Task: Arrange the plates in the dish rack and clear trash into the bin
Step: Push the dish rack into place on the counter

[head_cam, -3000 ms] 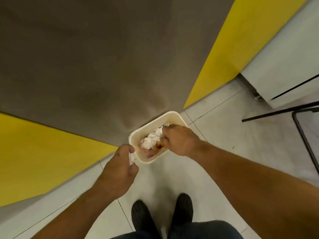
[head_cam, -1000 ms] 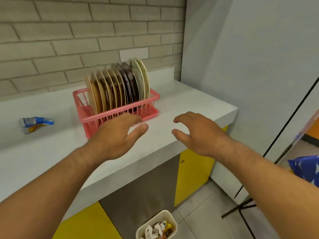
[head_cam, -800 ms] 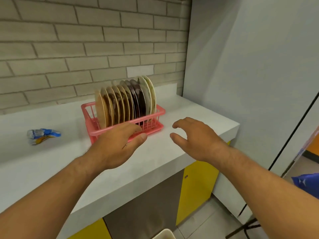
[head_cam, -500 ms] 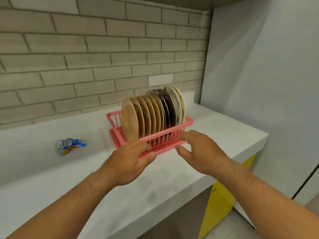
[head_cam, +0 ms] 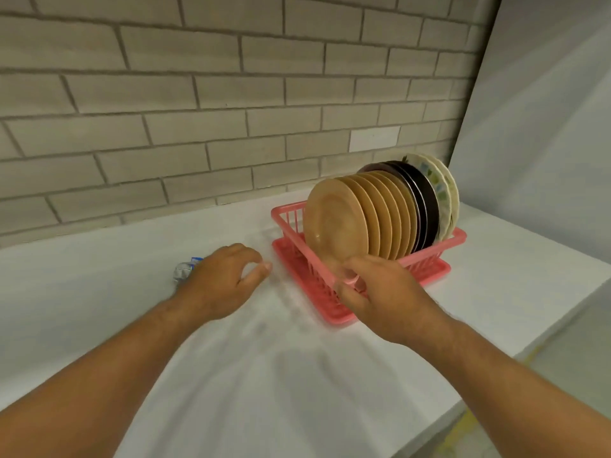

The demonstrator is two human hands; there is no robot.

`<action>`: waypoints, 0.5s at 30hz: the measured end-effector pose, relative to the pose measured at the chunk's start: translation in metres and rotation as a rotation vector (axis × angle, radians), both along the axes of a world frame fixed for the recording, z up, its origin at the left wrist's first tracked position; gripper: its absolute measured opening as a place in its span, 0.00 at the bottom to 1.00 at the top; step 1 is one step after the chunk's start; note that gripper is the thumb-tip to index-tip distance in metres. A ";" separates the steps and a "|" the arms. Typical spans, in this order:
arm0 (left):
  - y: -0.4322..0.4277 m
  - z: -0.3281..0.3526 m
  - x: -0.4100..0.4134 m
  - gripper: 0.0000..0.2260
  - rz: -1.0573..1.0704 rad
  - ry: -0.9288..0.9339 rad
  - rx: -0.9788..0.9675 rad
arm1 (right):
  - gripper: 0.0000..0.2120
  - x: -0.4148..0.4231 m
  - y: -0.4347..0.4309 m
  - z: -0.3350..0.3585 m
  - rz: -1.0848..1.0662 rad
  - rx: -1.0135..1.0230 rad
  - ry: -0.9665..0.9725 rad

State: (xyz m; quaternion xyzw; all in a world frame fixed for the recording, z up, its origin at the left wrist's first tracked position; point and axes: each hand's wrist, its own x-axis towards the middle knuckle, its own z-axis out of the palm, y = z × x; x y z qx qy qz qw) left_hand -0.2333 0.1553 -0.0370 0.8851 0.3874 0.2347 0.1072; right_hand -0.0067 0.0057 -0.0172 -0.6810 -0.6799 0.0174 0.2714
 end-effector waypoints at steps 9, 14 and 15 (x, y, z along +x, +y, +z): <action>0.134 -0.045 -0.031 0.30 0.284 0.396 -0.214 | 0.10 -0.015 0.029 -0.007 -0.022 -0.099 -0.048; 0.142 -0.096 -0.039 0.25 0.237 0.384 -0.315 | 0.12 -0.015 0.036 -0.007 -0.030 -0.093 -0.049; 0.139 -0.105 -0.039 0.24 0.272 0.359 -0.299 | 0.12 -0.015 0.037 -0.008 -0.030 -0.095 -0.045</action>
